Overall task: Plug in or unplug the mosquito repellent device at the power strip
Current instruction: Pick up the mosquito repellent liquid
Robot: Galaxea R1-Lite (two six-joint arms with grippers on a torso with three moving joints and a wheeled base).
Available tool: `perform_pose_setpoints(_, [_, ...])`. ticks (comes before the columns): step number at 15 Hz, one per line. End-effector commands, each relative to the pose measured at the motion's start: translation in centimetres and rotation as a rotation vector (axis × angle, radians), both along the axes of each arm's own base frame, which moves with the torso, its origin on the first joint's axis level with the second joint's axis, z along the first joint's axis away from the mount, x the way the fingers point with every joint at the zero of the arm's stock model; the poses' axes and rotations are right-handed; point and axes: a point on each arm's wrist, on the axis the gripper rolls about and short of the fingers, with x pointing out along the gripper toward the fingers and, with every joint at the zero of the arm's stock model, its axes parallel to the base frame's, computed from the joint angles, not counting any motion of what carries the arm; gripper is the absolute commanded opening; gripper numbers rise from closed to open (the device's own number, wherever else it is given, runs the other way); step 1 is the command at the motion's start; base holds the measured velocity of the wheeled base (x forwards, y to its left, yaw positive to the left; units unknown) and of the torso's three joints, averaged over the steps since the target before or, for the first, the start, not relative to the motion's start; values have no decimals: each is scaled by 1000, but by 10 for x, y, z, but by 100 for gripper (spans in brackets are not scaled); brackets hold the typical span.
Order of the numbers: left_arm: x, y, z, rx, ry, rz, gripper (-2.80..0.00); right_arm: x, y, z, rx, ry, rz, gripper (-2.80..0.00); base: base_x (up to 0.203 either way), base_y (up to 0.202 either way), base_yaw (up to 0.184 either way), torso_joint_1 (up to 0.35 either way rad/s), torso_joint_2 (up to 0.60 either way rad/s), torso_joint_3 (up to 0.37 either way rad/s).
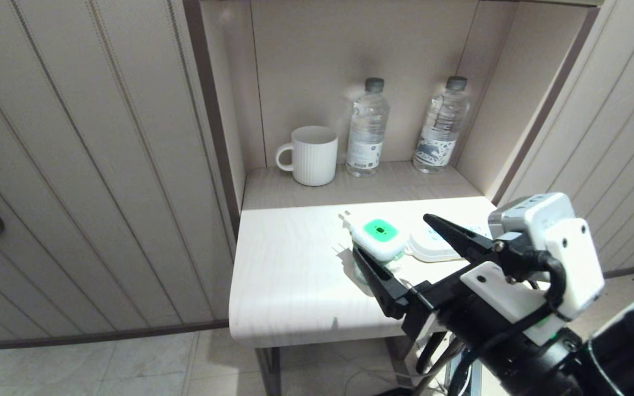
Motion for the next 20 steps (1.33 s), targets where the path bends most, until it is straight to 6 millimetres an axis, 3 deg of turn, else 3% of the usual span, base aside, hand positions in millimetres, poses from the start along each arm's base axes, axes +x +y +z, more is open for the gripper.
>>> perform_pose_setpoints(1, [0,0,0,0,2,0,-280,8,7,-5,-17,10,-13,0,0,0,0,0,0,0])
perform_pose_setpoints(7, [0,0,0,0,2,0,-280,17,6,-10,-29,19,-44,0,0,0,0,0,0,0])
perform_pose_setpoints(12, [0,0,0,0,1,0,-280,29,14,-26,-60,60,-57,0,0,0,0,0,0,0])
perform_pose_setpoints(20, [0,0,0,0,2,0,-280,40,6,-17,-51,28,-11,0,0,0,0,0,0,0])
